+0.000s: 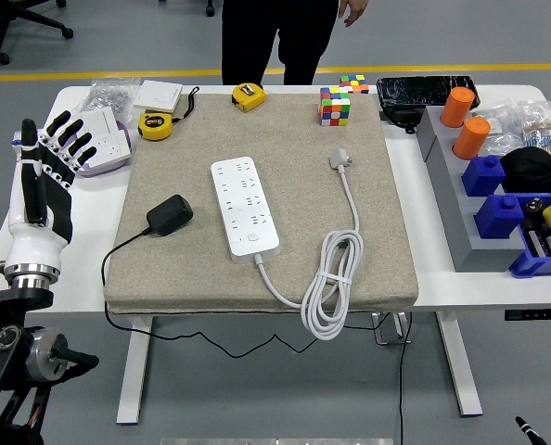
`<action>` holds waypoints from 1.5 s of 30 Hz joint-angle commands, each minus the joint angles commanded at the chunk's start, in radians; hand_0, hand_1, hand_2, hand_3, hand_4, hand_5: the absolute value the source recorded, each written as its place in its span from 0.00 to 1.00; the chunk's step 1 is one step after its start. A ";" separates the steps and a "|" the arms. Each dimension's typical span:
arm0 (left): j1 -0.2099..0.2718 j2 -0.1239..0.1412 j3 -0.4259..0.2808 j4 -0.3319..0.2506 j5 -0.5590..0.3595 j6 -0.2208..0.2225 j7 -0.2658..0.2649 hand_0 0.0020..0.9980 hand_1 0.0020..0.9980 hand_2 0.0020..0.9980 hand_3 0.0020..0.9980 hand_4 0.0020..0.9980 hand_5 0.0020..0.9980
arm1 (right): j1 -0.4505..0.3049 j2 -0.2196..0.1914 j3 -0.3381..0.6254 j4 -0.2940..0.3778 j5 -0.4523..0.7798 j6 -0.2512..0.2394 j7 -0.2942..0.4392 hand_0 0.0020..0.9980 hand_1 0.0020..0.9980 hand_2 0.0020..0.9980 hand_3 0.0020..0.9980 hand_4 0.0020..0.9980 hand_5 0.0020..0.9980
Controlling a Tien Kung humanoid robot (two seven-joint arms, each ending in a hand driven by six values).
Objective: Pick up the plug,place it near the board,insert it into the board,press the button
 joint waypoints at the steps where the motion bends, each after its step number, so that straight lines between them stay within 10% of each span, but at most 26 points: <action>1: 0.000 0.000 0.000 0.000 0.000 0.000 0.000 0.76 0.81 0.83 0.82 1.00 1.00 | 0.000 0.000 0.000 0.000 0.000 0.000 0.000 0.91 0.88 0.83 0.84 1.00 1.00; 45: -0.002 0.000 -0.002 -0.005 -0.002 0.006 -0.004 0.76 0.80 0.83 0.82 1.00 1.00 | 0.005 0.004 0.004 0.000 0.005 -0.003 0.000 0.90 0.88 0.84 0.84 1.00 1.00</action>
